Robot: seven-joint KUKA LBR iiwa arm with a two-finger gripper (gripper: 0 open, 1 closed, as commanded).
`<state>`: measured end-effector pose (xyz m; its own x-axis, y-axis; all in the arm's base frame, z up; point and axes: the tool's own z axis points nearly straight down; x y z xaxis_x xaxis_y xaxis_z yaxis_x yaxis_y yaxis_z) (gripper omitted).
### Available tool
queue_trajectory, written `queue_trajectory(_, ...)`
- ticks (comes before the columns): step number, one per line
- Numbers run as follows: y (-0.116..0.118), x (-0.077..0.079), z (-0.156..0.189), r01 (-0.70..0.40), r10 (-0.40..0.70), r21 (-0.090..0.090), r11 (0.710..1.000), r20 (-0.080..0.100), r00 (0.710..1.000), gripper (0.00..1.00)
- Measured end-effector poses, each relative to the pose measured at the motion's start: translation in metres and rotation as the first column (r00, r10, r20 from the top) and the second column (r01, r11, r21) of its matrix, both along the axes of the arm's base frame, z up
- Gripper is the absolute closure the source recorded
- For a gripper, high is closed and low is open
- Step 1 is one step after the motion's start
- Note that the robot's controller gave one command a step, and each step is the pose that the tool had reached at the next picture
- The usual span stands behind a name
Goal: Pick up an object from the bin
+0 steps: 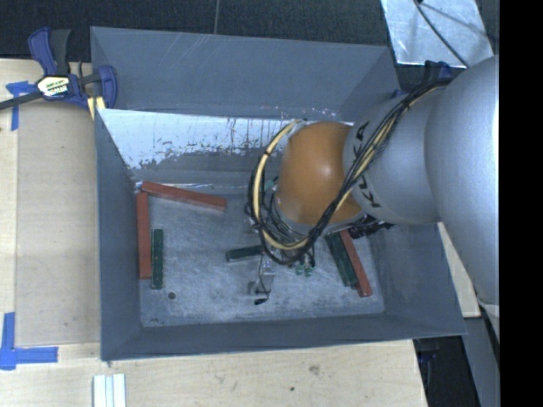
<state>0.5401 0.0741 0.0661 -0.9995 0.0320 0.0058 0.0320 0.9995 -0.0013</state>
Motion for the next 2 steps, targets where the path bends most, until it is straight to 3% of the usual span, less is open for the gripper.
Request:
queue_trajectory(1, 0.001, 0.004, 0.005, 0.000, 0.000, 0.003, 1.000, 0.011, 1.000, 1.00)
queue_trajectory(2, -0.016, 0.015, 0.196, 0.025, -0.025, 0.002, 1.000, 0.018, 1.000, 1.00)
